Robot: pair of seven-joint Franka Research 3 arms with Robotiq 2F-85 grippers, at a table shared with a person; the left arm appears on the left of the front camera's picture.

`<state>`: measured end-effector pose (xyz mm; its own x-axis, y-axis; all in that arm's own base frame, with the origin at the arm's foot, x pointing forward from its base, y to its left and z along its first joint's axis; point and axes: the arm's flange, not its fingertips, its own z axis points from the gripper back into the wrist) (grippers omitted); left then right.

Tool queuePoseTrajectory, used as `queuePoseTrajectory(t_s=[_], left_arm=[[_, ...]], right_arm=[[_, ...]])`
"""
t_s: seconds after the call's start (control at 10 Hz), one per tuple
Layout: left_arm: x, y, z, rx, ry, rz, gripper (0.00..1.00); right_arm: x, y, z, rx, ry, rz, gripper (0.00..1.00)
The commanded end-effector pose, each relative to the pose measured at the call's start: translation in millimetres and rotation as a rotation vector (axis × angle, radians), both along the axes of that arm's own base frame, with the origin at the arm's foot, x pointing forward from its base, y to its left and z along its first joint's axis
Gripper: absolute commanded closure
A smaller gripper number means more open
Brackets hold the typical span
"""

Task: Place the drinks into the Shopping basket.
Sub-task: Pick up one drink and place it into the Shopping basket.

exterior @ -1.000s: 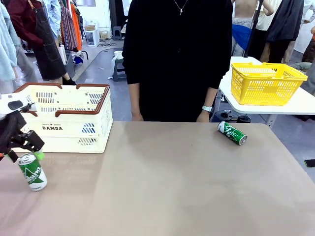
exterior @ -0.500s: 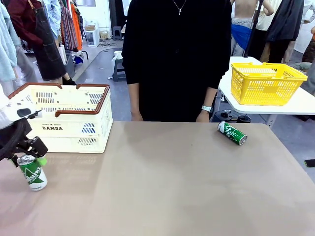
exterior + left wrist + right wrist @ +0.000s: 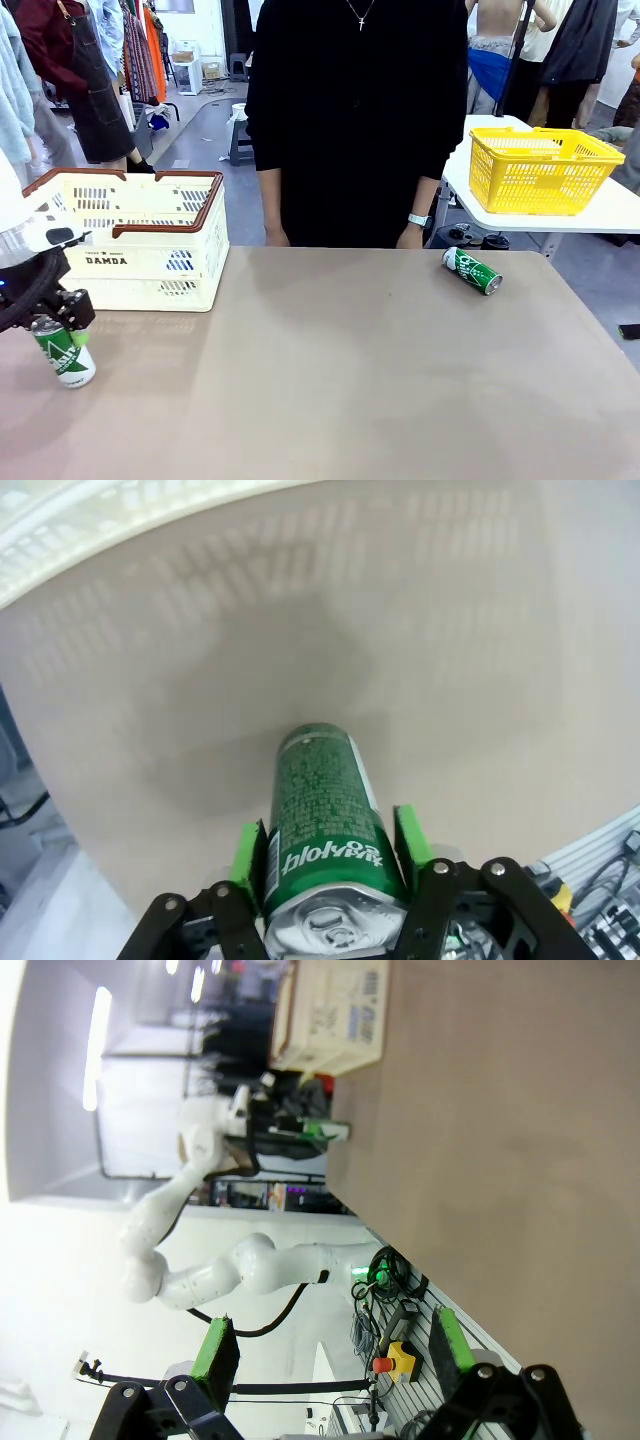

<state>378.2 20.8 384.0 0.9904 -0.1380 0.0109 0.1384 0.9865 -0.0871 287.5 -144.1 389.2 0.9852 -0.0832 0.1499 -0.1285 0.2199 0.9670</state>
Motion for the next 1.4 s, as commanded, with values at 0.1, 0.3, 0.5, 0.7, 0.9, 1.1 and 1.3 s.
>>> queuePoseTrajectory(t_s=[0.1, 0.3, 0.5, 0.7, 0.9, 1.1, 1.3], left_arm=[[-8, -2, 0, 0.023, 0.058, 0.003, 1.0], [-11, -4, 4, -0.027, 0.075, -0.008, 1.0], [-16, 1, 22, -0.066, 0.056, 0.0, 1.0], [-24, 12, 96, -0.114, -0.06, -0.019, 1.0], [-24, 12, 179, -0.113, -0.201, -0.036, 1.0], [9, -6, 246, -0.12, -0.349, -0.048, 1.0], [71, -17, 278, -0.066, -0.44, -0.02, 1.0]], right_arm=[[-3, 0, 5, -0.005, 0.022, 0.01, 0.0], [-3, 0, 5, -0.005, 0.022, 0.01, 0.0], [-3, 0, 5, -0.005, 0.022, 0.01, 0.0], [-3, 0, 5, -0.005, 0.022, 0.01, 0.0], [-3, 0, 5, -0.005, 0.022, 0.01, 0.0], [-3, 0, 5, -0.005, 0.022, 0.01, 0.0], [-3, 0, 5, -0.005, 0.022, 0.01, 0.0]])
